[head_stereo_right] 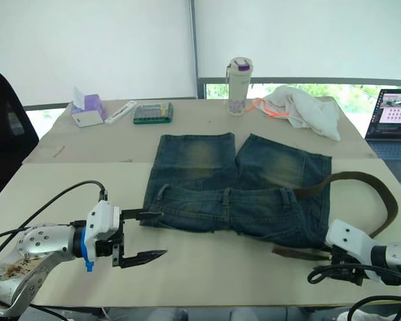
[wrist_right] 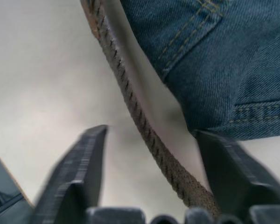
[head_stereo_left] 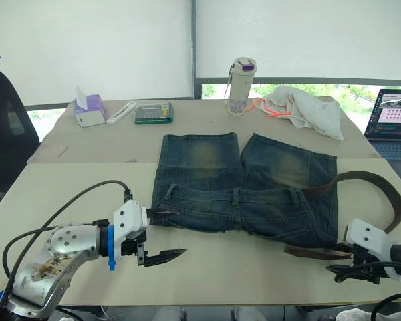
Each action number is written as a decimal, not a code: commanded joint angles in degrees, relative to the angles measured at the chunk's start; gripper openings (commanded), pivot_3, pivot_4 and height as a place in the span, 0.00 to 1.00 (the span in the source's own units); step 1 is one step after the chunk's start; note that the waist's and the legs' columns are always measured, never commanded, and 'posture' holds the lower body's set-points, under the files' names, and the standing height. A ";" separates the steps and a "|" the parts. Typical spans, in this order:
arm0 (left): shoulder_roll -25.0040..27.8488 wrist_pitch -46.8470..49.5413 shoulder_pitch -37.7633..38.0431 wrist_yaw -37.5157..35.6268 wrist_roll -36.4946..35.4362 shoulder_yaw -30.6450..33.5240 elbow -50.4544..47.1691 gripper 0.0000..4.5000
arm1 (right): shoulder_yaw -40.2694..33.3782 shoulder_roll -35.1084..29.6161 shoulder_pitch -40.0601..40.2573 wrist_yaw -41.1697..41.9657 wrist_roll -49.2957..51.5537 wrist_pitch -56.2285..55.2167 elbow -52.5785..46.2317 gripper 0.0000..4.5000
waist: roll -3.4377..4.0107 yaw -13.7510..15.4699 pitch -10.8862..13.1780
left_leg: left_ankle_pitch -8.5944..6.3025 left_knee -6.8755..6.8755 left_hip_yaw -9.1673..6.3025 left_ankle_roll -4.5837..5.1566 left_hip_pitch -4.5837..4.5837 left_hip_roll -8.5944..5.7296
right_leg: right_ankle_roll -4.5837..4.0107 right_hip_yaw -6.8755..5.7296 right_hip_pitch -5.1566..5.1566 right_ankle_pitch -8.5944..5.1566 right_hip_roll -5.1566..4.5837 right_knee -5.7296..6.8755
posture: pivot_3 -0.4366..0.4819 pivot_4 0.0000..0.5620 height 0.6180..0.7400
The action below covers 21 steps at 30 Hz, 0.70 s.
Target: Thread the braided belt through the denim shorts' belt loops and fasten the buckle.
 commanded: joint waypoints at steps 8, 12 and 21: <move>-1.94 -4.89 0.56 -0.76 1.33 -1.03 1.43 1.00 | -6.34 -1.67 1.49 4.07 3.59 1.04 -2.57 0.01 | 0.01 0.15 0.00 | 0.00 0.02 0.01 0.00 0.01 0.03 | 0.01 -0.01 0.02 -0.01 0.01 0.01 | 0.48 0.27 1.00; -4.49 -2.63 -2.73 0.49 -1.21 -1.82 2.00 1.00 | -10.01 -2.67 -2.56 7.37 12.19 7.65 -6.07 0.01 | 0.09 -0.03 0.02 | 0.00 0.01 0.02 0.00 0.01 0.07 | 0.01 0.00 0.02 0.00 0.03 0.02 | 0.48 0.27 1.00; -24.23 12.68 -22.61 5.53 -14.90 -10.39 12.45 1.00 | 1.57 -3.46 -21.33 9.53 26.87 16.06 -10.88 0.01 | -0.09 0.18 -0.18 | -0.03 0.31 -0.10 0.05 -0.15 0.03 | 0.03 -0.11 0.06 0.12 0.24 0.02 | 0.48 0.27 1.00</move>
